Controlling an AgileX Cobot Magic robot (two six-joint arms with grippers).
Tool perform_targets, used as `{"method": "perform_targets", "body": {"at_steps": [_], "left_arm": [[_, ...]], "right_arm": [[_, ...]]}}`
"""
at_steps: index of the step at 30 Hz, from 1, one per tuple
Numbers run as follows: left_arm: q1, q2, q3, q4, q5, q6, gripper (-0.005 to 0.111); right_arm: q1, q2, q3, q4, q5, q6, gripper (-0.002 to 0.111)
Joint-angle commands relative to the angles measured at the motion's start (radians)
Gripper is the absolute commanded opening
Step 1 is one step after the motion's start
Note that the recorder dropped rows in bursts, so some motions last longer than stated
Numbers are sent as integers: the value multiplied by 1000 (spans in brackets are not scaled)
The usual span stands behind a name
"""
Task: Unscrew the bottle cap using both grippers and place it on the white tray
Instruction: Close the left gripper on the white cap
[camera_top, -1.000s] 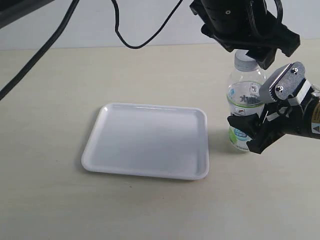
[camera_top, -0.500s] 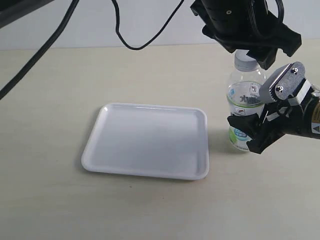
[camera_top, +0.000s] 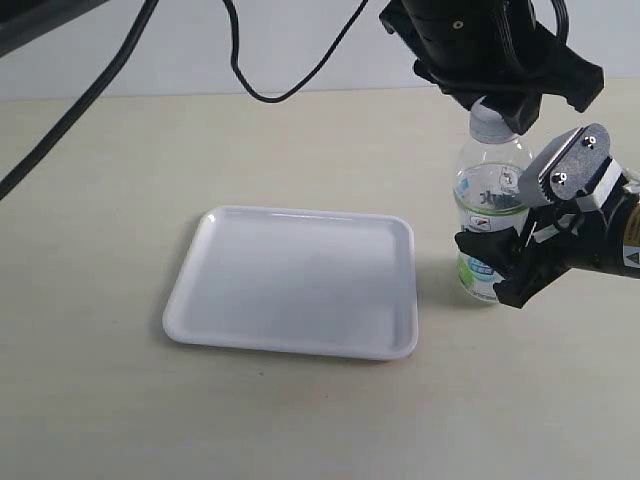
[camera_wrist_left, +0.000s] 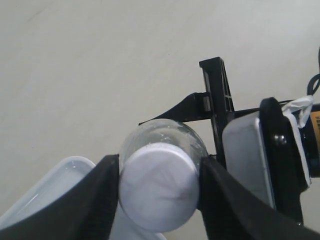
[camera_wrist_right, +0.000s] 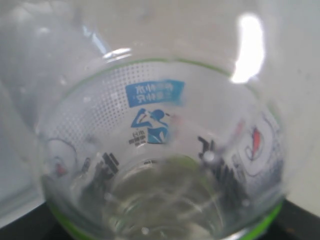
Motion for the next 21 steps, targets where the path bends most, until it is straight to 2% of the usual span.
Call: {"method": "perform_targets", "body": {"at_steps": [1,9,21], "left_arm": [[0,-12,-2,-10,-4,-33,0],[0,-12,-2,12,13,-252,0],[0,-12,-2,12,106,-770,0]], "right_arm": [[-4,-2,3,-25,48,3,0],[-4,-2,3,-25,43,3,0],[-4,-2,3,-25,0,3,0]]}}
